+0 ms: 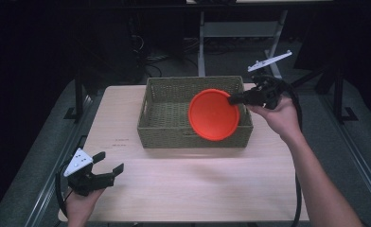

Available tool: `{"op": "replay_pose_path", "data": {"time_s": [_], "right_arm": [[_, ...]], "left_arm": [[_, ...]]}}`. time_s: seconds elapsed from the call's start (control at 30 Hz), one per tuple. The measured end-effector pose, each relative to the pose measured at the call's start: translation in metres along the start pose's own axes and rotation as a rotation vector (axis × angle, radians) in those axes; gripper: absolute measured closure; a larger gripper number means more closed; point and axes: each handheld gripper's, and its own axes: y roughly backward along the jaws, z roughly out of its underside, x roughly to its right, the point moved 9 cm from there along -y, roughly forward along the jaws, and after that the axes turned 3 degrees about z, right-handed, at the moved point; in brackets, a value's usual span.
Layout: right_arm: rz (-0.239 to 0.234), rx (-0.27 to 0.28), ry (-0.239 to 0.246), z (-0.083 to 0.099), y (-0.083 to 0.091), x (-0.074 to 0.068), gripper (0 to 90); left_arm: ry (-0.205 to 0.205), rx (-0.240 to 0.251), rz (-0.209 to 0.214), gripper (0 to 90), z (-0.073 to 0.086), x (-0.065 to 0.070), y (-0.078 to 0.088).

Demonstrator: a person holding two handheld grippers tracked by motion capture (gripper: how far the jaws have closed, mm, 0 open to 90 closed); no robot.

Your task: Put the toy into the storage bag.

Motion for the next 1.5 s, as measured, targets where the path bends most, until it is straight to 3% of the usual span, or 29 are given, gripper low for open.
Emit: {"op": "replay_pose_path", "data": {"time_s": [1.07, 1.5], "right_arm": [[0.027, 0.005, -0.042, -0.032, -0.02, 0.02, 82.1], [0.054, -0.01, -0.064, -0.035, -0.033, 0.037, 82.1]], "left_arm": [[0.0, 0.005, 0.009, 15.4, -0.001, 0.0, -0.001], [0.003, 0.005, 0.009, 15.4, -0.001, 0.001, -0.001]]}}
